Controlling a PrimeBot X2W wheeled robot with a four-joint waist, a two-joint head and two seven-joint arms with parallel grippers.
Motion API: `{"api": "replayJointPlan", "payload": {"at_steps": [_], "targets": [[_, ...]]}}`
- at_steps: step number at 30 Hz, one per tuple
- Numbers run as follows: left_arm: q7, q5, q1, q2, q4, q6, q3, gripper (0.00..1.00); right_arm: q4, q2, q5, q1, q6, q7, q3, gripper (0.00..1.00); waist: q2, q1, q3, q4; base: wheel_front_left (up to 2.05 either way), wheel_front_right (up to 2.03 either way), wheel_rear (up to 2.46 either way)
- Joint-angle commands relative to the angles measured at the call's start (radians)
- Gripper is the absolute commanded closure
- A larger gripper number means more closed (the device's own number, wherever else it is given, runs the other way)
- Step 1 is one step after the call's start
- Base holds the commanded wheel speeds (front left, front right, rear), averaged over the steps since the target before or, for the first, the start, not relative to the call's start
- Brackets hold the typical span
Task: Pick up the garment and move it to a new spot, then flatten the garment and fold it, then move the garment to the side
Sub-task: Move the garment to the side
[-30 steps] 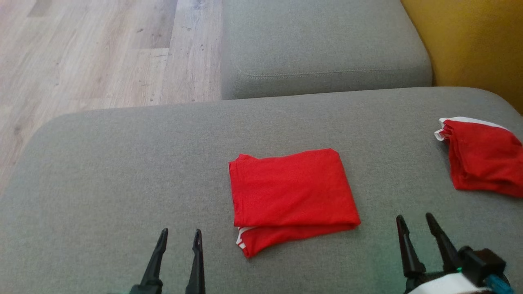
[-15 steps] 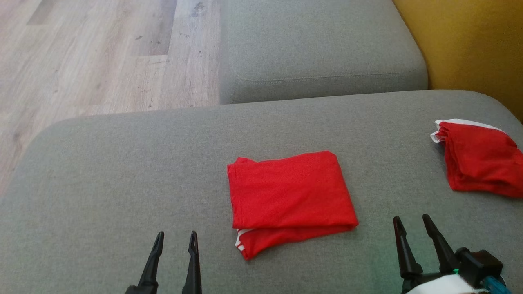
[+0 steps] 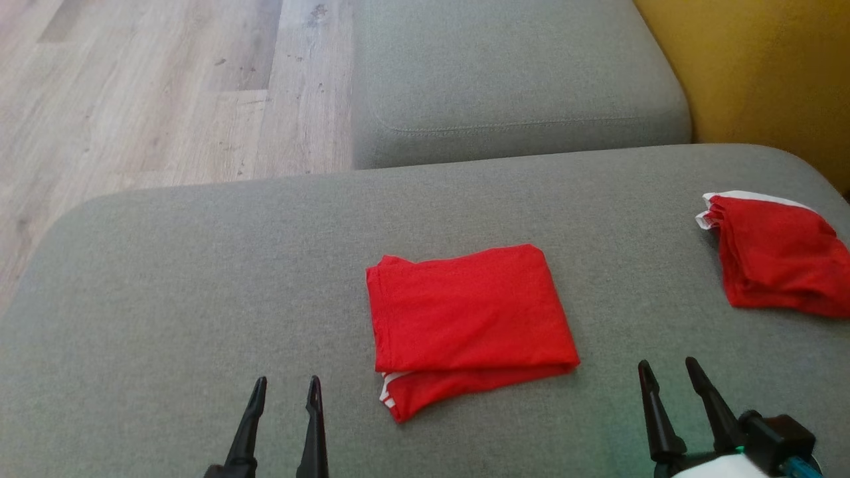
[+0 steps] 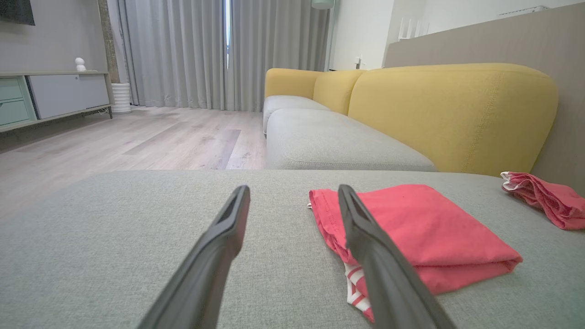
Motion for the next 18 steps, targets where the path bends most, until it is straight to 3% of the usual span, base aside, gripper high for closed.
{"api": "replayJointPlan", "payload": {"at_steps": [1,11,18], "targets": [[-0.009,-0.004,-0.026,-0.012,-0.034,0.001,0.036,0.00,-0.031,-0.016,-0.009,-0.034,-0.001,-0.014,0.021,0.00,0.0000,0.0000,0.004,0.001,0.00,0.00,0.00],[-0.009,-0.006,-0.040,-0.013,-0.036,-0.002,0.032,0.00,-0.007,-0.025,-0.018,-0.056,-0.001,-0.014,0.045,0.00,0.0000,0.0000,0.043,0.012,0.00,0.00,0.00],[-0.009,-0.008,-0.059,-0.013,-0.029,0.001,0.009,0.00,0.152,-0.063,0.034,-0.190,-0.001,0.016,0.116,0.00,0.0000,0.0000,0.110,0.037,0.00,0.00,0.00]]}}
